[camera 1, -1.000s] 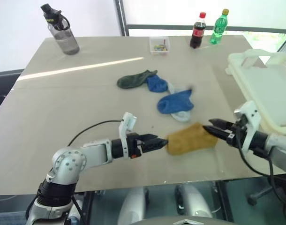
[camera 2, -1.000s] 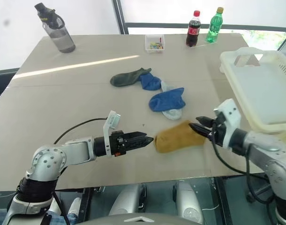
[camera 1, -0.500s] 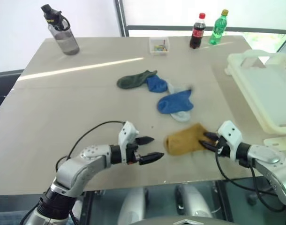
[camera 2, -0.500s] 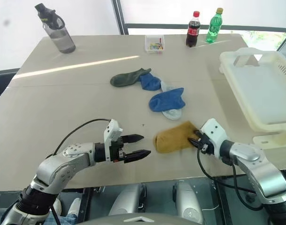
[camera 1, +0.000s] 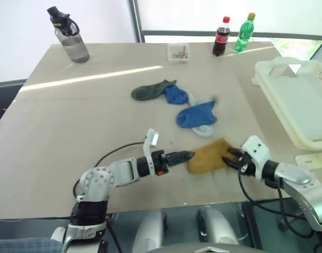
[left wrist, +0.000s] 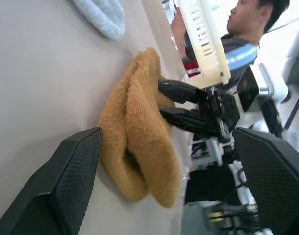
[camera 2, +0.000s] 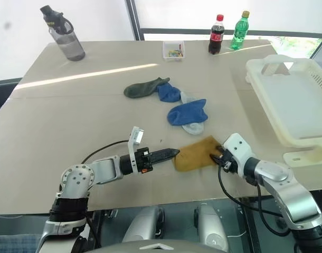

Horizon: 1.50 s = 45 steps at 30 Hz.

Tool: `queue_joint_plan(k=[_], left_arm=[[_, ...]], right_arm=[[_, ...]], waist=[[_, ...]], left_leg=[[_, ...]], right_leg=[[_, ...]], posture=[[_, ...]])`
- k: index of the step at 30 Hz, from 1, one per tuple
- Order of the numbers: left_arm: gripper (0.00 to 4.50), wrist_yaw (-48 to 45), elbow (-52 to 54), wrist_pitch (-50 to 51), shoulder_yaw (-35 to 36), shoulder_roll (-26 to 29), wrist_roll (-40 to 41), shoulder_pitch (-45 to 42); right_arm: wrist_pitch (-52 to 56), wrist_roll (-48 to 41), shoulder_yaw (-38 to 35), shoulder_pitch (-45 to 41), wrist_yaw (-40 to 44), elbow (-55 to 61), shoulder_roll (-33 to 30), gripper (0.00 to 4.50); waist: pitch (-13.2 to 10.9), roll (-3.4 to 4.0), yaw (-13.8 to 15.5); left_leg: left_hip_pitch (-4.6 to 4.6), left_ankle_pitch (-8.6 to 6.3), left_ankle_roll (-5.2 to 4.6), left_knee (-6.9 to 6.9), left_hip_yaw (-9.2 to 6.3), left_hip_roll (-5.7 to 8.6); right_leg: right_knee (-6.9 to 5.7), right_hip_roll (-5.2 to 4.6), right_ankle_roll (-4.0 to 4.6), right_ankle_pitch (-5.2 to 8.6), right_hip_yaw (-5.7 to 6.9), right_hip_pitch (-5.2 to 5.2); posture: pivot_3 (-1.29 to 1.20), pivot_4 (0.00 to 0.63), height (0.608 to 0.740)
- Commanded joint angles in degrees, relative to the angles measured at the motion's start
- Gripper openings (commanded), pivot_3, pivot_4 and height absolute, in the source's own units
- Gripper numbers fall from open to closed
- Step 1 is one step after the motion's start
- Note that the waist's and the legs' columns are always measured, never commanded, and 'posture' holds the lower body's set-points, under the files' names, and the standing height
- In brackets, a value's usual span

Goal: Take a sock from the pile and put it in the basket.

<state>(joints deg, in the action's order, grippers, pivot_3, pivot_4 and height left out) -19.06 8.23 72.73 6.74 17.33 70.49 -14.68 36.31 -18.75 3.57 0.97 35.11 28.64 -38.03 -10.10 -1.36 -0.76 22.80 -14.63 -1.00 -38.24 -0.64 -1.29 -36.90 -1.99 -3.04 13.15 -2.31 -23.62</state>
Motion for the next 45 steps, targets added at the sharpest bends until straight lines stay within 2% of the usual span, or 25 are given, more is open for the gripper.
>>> queue_joint_plan(k=[1,8,13,19,22,27,31,38,41,45], left_arm=[[4.50,5.46,-1.61,6.24,1.05,-0.98,6.44,-0.22],[4.50,13.53,-0.85,10.08,1.31,0.61,9.41,-0.98],[4.50,19.64,1.18,9.71,1.68,3.39,18.16,-0.60],[4.50,24.11,1.73,6.97,-1.11,6.40,24.05,1.12],[4.50,25.59,1.54,4.94,-2.03,7.51,26.75,1.21],[4.50,26.19,1.22,2.57,-3.45,9.88,29.02,1.45],[4.50,25.72,0.19,1.35,-4.32,11.28,28.90,1.16],[4.50,26.54,-3.13,-0.67,-5.62,11.16,28.34,-1.39],[4.50,26.98,-3.45,-0.23,-8.44,10.43,22.46,-3.13],[4.50,28.46,-7.10,-2.22,-8.57,6.57,19.64,-5.30]], right_arm=[[0.21,-4.08,-2.61,-0.23,0.62,5.06,1.74,1.81],[1.28,-3.58,-2.86,0.10,0.13,7.22,0.49,1.81],[1.34,-3.08,-1.95,1.44,-0.19,7.89,0.71,1.81],[2.53,-0.05,1.73,1.89,-1.84,5.45,1.10,1.81],[9.88,1.54,3.68,-0.11,-7.55,2.60,4.56,1.81],[22.15,-1.91,0.78,-2.62,-14.69,3.20,14.12,1.81],[29.54,-4.04,-0.66,-4.16,-17.30,5.38,18.59,1.81],[29.96,-3.75,0.17,-5.14,-17.46,6.92,17.86,1.81],[28.34,-3.77,0.86,-4.75,-16.77,7.71,17.34,1.81],[27.54,-3.68,1.65,-4.38,-17.00,8.36,17.54,1.81]], waist=[[0.00,0.01,0.02],[0.00,0.01,0.12],[0.00,0.02,-0.05],[0.01,0.02,0.13],[0.06,-0.01,0.08],[0.36,-0.26,0.03],[0.56,-0.41,-0.01],[0.59,-0.43,0.00],[0.60,-0.44,0.04],[0.86,-0.44,0.12]], left_leg=[[0.01,0.00,0.00,0.00,-0.02,0.00],[0.01,0.00,0.00,0.00,-0.12,0.08],[-0.01,0.00,0.01,0.02,-0.15,0.03],[-0.02,0.01,0.01,0.01,-0.22,0.04],[-0.03,0.01,0.02,0.00,-0.21,0.05],[-0.17,0.01,0.03,-0.01,-0.21,0.02],[-0.23,0.01,0.03,-0.02,-0.20,0.00],[-0.24,0.01,0.03,-0.01,-0.17,0.02],[-0.22,0.01,0.02,0.00,-0.14,0.02],[-0.22,0.01,0.02,-0.01,0.06,0.06]], right_leg=[[-0.02,0.00,0.06,-0.04,-0.01,-0.01],[-0.02,-0.06,0.22,-0.12,-0.04,0.00],[-0.06,-0.03,0.24,-0.12,-0.04,-0.02],[-0.06,-0.05,0.35,-0.06,-0.07,-0.02],[-0.06,-0.06,0.45,-0.01,-0.07,-0.02],[-0.16,-0.04,0.50,-0.01,-0.11,0.01],[-0.20,-0.04,0.52,-0.02,-0.12,0.04],[-0.20,-0.04,0.53,-0.01,-0.11,0.03],[-0.18,-0.03,0.53,-0.01,-0.12,0.03],[-0.16,-0.06,0.52,-0.01,-0.12,0.06]], posture=[[0.00,0.150,0.740],[0.00,0.150,0.740],[0.00,0.150,0.740],[0.00,0.150,0.740],[0.00,0.150,0.740],[0.00,0.150,0.740],[0.00,0.150,0.740],[0.00,0.150,0.740],[0.00,0.150,0.740],[0.00,0.150,0.740]])
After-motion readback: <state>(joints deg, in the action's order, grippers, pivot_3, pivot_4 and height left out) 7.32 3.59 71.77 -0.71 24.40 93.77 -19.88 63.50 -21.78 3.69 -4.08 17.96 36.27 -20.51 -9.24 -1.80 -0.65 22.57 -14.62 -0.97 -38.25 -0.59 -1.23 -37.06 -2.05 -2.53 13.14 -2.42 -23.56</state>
